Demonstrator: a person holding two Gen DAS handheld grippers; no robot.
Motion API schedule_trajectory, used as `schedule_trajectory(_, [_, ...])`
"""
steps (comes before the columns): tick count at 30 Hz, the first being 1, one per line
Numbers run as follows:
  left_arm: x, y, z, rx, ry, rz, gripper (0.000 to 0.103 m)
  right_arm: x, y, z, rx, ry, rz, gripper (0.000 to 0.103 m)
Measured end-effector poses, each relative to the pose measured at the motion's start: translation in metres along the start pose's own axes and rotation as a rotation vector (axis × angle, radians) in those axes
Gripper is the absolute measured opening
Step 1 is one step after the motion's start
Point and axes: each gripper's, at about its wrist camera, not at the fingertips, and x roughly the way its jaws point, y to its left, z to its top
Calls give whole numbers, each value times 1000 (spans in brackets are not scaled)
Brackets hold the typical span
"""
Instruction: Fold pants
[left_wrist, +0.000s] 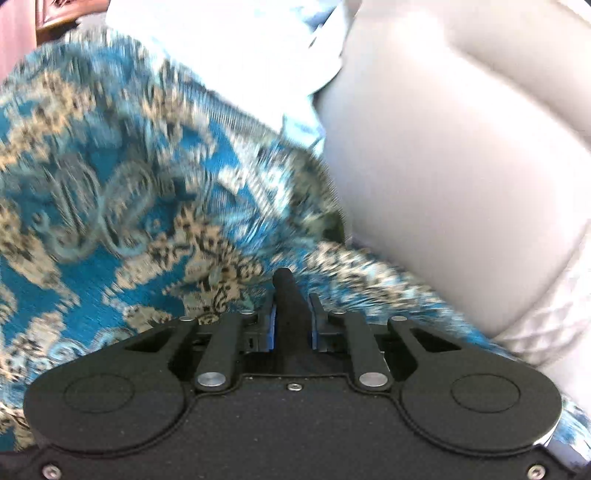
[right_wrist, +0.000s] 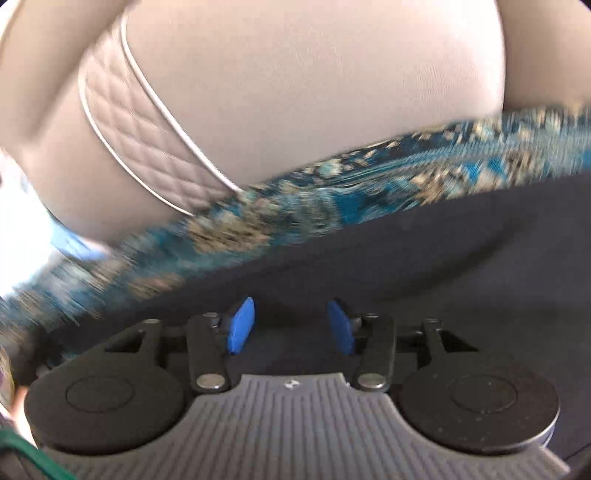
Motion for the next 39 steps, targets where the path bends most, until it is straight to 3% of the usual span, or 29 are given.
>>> schedule_trajectory(4, [-42,7,3,38,-39,-82,14,-5,3,-20,151,-37,153,76])
schedule_trajectory(7, [-74,22,2,52,-50,-128,13,-5,10,-39,218,-93,204,78])
schedule_trajectory(10, [-101,36,-3,84,-76,-158,13,-5,20,-57,255,-135,263,87])
schedule_trajectory(12, [-117,46,-9,95,-79,-189,12,-10,27,-67,257,-179,243,89])
schedule_trajectory(14, [-132,57,-17,107,-80,-217,12,-19,33,-78,271,-244,151,88])
schedule_trajectory(15, [-139,63,-20,116,-82,-228,12,-20,34,-81,283,-271,113,86])
schedule_trajectory(16, [-145,69,-24,125,-86,-234,12,-23,32,-86,302,-299,75,71])
schedule_trajectory(17, [-149,74,-28,137,-88,-239,11,-26,29,-90,323,-318,42,48])
schedule_trajectory(19, [-155,87,-36,144,-85,-248,11,-30,17,-97,358,-342,-29,12])
schedule_trajectory(27, [-154,129,-69,117,-27,-246,10,-72,-52,-144,463,-530,-107,5])
schedule_trajectory(34, [-166,153,-101,147,-56,-231,10,-101,-68,-232,296,-606,-144,5])
schedule_trajectory(39, [-170,176,-122,158,-66,-167,11,-110,-58,-295,142,-642,-202,5])
